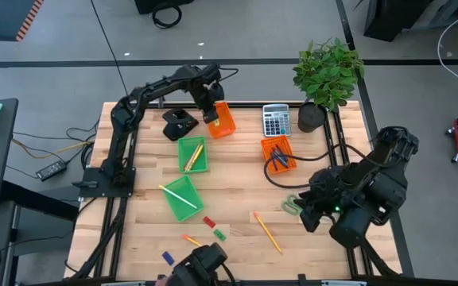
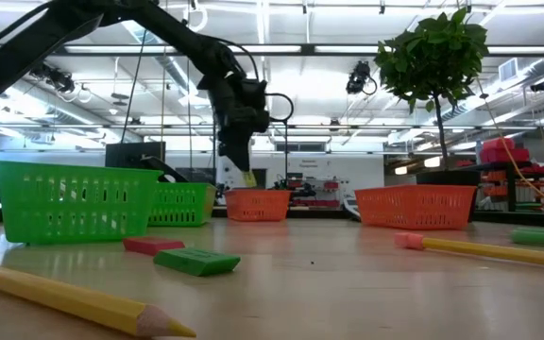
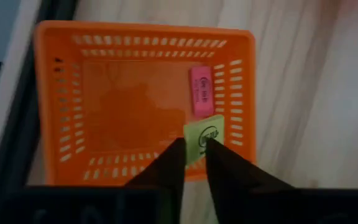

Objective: Sort crayons/erasers/pens/pencils in bins
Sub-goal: Put the yellow eraser into the top orange bin, then put the red eraser into the top orange bin

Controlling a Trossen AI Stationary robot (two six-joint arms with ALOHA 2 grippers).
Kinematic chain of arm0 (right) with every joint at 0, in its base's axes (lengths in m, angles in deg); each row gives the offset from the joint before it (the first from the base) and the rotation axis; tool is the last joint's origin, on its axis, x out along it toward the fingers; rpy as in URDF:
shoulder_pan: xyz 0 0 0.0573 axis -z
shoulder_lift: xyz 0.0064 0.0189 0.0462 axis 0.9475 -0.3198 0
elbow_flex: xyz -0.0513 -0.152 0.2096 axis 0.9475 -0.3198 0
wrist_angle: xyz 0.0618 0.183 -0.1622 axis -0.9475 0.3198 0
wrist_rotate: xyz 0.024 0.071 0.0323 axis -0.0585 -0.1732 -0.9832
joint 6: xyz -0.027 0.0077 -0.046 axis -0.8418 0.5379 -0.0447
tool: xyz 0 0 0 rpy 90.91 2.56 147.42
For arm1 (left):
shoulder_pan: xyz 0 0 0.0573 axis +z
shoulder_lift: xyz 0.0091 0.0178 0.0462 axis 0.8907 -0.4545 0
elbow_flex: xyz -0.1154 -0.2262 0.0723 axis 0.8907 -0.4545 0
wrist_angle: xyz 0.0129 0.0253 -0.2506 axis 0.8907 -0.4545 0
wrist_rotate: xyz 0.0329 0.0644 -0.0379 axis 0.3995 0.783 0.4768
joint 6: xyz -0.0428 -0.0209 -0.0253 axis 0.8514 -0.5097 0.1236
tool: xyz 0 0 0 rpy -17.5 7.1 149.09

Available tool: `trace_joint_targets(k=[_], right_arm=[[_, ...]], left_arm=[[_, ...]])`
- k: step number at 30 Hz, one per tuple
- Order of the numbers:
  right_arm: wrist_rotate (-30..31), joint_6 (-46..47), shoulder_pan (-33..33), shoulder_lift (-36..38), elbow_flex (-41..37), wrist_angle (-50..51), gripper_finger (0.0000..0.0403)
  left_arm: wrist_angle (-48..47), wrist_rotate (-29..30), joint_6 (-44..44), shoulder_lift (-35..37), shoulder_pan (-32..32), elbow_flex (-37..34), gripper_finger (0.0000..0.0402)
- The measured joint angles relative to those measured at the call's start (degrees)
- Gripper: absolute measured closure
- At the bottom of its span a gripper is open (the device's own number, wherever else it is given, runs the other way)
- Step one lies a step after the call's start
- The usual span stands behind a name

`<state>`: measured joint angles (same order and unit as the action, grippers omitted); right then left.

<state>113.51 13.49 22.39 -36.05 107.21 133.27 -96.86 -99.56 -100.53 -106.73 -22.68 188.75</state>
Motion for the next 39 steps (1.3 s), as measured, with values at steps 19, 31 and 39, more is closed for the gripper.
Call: trace_joint_targets(k=[19, 31, 39], right_arm=[[-3.0, 0.5, -2.2, 0.6, 0.0, 0.0, 0.0276], [-3.3, 0.9, -6.0, 0.6, 0.0, 0.0, 0.0276], [-3.2, 4.1, -8.6, 0.6, 0.0, 0.0, 0.0276]], left_arm=[[-4.1, -0.3, 6.2, 0.7, -4.9, 0.0, 0.0218], [-11.0, -3.3, 5.0, 9.8, -18.0, 0.0, 0.0266], [-12.0, -6.8, 15.5, 13.2, -28.3, 0.0, 0.0282]])
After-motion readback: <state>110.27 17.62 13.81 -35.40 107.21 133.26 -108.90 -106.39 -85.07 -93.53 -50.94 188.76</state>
